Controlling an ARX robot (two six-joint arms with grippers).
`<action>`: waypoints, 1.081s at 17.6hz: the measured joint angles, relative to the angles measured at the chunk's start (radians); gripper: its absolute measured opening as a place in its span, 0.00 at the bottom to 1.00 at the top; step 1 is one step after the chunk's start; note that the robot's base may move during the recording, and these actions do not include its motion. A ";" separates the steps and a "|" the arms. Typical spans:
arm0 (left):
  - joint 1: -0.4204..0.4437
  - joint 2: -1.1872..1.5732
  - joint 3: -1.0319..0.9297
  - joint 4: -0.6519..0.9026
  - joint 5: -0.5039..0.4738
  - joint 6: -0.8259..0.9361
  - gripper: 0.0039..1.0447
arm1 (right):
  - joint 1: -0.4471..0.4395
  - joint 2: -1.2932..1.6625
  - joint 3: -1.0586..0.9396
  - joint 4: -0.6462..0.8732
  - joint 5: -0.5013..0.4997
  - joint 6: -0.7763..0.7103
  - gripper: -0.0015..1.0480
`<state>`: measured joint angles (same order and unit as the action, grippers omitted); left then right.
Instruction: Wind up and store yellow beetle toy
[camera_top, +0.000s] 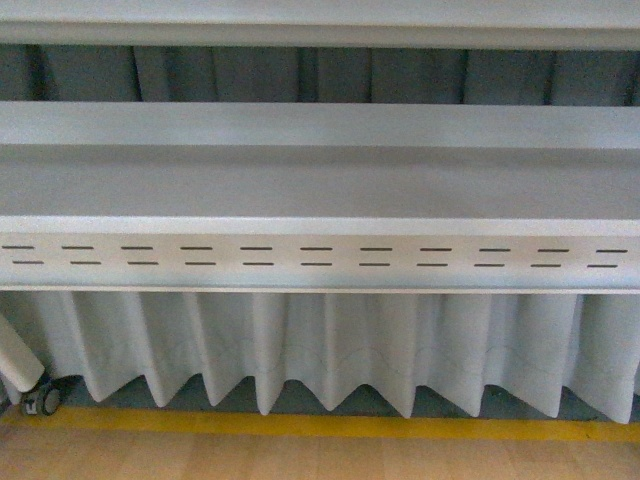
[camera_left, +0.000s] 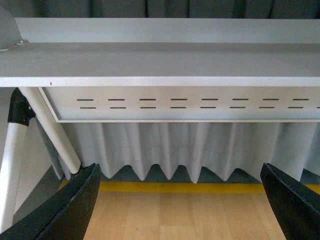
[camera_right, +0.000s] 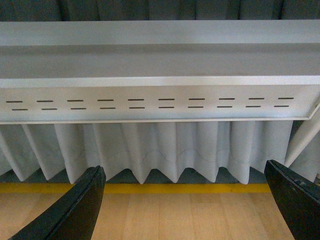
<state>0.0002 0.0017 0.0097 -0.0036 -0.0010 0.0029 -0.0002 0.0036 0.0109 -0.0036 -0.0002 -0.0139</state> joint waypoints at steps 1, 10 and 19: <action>0.000 0.000 0.000 0.000 0.000 0.000 0.94 | 0.000 0.000 0.000 0.000 0.000 0.000 0.94; 0.000 0.000 0.000 0.000 0.000 0.000 0.94 | 0.000 0.000 0.000 0.000 0.000 0.000 0.94; 0.000 0.000 0.000 0.000 0.000 0.000 0.94 | 0.000 0.000 0.000 0.000 0.000 0.000 0.94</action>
<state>0.0002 0.0017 0.0097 -0.0036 -0.0010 0.0029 -0.0002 0.0036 0.0109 -0.0036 -0.0002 -0.0139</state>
